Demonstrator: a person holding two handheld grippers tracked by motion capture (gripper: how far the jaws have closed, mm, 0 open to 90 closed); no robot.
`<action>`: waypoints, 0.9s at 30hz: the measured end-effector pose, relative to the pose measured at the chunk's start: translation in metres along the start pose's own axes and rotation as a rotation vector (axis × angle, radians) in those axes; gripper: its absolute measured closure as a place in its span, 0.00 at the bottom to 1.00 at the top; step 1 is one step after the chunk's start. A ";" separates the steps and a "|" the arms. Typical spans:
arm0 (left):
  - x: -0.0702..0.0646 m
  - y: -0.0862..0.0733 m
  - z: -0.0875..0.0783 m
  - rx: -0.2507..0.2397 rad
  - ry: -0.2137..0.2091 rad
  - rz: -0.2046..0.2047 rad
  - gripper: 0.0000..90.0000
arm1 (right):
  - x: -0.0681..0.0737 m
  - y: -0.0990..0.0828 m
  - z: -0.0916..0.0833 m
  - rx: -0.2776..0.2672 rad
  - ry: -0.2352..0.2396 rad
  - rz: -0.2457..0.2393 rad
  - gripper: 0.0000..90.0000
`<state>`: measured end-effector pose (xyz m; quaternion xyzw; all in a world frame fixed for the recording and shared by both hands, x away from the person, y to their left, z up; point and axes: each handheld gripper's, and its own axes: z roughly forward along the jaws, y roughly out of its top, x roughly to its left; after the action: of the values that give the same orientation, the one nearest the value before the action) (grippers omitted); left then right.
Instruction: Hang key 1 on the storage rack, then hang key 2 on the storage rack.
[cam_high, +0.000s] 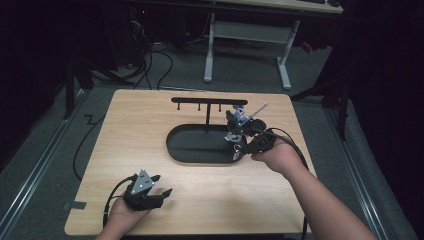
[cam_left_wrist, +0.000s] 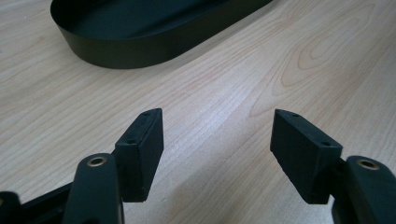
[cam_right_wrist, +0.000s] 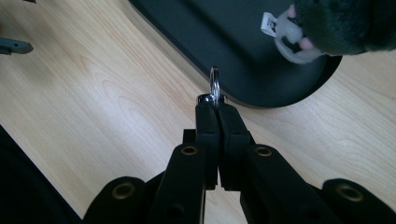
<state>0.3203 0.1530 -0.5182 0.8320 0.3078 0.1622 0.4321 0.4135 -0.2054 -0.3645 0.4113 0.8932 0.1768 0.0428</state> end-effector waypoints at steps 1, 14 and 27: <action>0.000 0.000 0.000 0.001 -0.001 0.000 0.39 | 0.000 0.000 0.000 0.000 0.000 0.000 0.99; -0.001 0.001 0.002 0.010 -0.003 0.007 0.39 | -0.002 0.034 -0.004 -0.008 0.007 -0.012 0.99; -0.005 0.001 0.004 0.021 -0.005 0.019 0.39 | -0.009 0.070 0.000 -0.039 0.009 -0.006 0.99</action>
<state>0.3194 0.1470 -0.5198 0.8397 0.3005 0.1610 0.4228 0.4702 -0.1702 -0.3406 0.4069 0.8910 0.1958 0.0474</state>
